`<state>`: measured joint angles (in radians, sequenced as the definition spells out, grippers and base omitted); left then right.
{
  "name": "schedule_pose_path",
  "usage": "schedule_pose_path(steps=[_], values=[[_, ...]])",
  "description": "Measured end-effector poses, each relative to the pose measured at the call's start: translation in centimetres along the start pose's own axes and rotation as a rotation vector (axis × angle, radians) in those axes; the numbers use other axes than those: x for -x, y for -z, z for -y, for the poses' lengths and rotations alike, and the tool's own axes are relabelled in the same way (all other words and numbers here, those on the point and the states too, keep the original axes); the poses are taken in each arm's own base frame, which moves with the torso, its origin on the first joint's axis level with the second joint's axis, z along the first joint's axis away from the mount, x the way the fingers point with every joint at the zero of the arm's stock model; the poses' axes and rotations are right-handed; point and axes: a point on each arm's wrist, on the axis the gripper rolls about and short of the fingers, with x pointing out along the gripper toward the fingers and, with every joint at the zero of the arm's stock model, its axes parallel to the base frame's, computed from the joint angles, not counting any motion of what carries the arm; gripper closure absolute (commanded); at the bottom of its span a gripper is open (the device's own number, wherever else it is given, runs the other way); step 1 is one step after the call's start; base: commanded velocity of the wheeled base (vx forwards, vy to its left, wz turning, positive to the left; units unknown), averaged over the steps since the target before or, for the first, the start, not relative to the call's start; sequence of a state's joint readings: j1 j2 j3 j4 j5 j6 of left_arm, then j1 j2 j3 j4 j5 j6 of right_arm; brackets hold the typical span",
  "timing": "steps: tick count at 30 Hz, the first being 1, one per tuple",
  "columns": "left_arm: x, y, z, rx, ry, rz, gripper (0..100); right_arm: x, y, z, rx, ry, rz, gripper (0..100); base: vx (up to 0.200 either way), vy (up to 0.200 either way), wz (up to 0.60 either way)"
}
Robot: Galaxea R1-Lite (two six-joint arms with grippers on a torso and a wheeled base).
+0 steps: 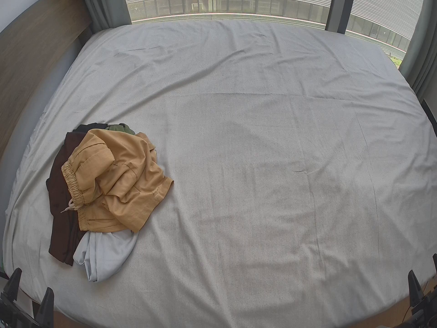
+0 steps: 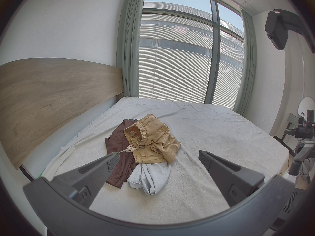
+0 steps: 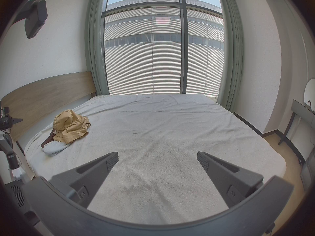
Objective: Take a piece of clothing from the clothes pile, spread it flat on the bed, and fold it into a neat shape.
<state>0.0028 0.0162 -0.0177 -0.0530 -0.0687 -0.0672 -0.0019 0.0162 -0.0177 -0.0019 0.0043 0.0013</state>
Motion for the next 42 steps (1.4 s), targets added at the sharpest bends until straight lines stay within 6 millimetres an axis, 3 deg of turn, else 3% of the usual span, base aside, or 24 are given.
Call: schedule_pose_path(steps=[9,18,23,30,39,42], values=[[0.0,-0.7,0.0,0.045,0.003,0.062,0,0.0,0.0,0.0,0.001,0.0,-0.001,0,0.0,0.0,0.0],[1.1,-4.5,0.4,0.061,0.073,0.104,0,0.0,0.0,0.0,0.005,0.001,-0.002,0,0.0,0.0,0.0],[0.6,-7.1,0.5,0.073,0.099,0.087,0,0.0,0.1,0.0,0.005,0.001,-0.006,0,0.0,0.0,0.0],[-2.5,-11.6,0.7,0.137,0.117,0.057,0,0.0,0.1,0.0,0.007,0.0,-0.009,0,0.0,0.0,0.0],[-9.4,-17.5,0.9,0.21,0.126,0.065,0,0.0,0.1,0.0,0.008,-0.004,-0.009,0,0.0,0.0,0.0],[-11.6,-18.4,1.1,0.22,0.186,0.028,0,0.0,0.1,0.0,0.008,-0.004,-0.008,0,0.0,0.0,0.0]])
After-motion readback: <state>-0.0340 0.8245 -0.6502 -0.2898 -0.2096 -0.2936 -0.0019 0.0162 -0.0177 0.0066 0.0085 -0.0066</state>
